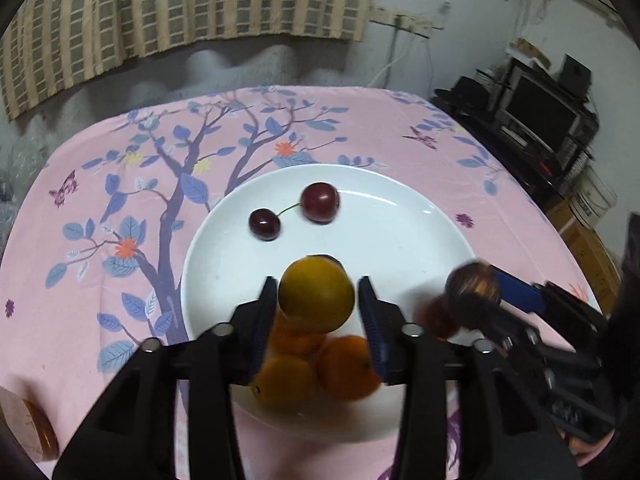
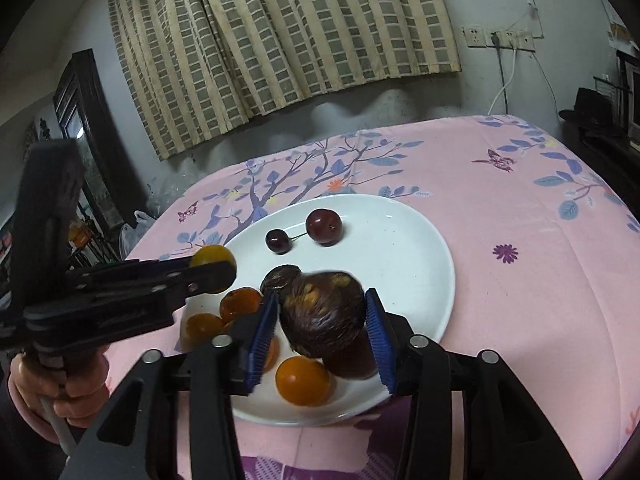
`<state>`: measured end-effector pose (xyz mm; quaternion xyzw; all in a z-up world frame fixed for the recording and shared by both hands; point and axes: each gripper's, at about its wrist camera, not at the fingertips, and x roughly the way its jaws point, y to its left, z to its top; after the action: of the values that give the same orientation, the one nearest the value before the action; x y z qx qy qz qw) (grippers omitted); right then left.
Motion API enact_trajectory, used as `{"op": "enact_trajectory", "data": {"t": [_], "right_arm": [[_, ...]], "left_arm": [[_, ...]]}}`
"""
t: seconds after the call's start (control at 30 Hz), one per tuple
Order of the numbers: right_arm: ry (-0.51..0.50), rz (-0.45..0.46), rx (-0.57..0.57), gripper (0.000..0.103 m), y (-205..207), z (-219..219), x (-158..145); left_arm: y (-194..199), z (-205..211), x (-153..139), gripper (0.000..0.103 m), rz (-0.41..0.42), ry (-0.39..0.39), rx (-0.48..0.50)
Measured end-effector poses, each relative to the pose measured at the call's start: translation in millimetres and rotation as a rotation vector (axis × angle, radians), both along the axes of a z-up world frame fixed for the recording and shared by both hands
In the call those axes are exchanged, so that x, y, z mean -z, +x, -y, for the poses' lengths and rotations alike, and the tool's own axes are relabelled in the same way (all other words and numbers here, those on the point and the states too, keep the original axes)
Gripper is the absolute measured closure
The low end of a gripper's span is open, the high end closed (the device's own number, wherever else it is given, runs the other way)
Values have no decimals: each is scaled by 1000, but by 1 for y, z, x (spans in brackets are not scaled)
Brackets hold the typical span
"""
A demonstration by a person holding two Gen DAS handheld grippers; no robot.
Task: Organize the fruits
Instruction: 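Carry the yellow-green and brown fruits over the white plate and open both tools, then grasp an orange with the left tool while the right tool grasps a tangerine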
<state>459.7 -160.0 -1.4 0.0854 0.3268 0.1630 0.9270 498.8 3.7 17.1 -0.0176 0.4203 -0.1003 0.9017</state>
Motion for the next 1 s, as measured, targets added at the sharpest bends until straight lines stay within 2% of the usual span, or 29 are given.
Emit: {"op": "enact_trajectory", "data": {"t": [0.03,0.07,0.17,0.23,0.3,0.5,0.6,0.63,0.67,0.77,0.93,1.0], "right_arm": [[-12,0,11,33,-2,0,-1],[-18,4,19,33,-6,1,-3],[-28,-22,-25,33,-26,3,-10],[-25,-46,-70,33,-53,4,-11],[-3,-80,-136,33,-88,2,-8],[-67,-91,-307,35,-192,-24,-4],[-113,-77,-323,43,-228,-38,0],[-113,-99,-322,50,-237,-44,6],[-102,-113,-326,54,-239,-45,8],[-78,-172,-307,58,-240,-51,22],[-125,-223,-297,58,-228,-64,38],[-114,-251,-300,58,-221,-67,42]], "left_arm": [[-2,-2,-2,33,9,-3,-20],[-10,-3,-6,21,33,1,-31],[-45,-8,-20,13,79,35,-15],[-74,-15,-27,7,101,33,8],[-108,-23,-30,6,124,37,20],[-198,-54,-16,6,130,12,-17],[-231,-66,-4,6,122,-4,-50],[-240,-69,-1,6,121,-9,-56],[-250,-71,3,6,119,-14,-59],[-276,-71,12,6,126,10,-61],[-305,-70,19,6,139,25,-21],[-312,-68,21,6,148,24,-5]]}}
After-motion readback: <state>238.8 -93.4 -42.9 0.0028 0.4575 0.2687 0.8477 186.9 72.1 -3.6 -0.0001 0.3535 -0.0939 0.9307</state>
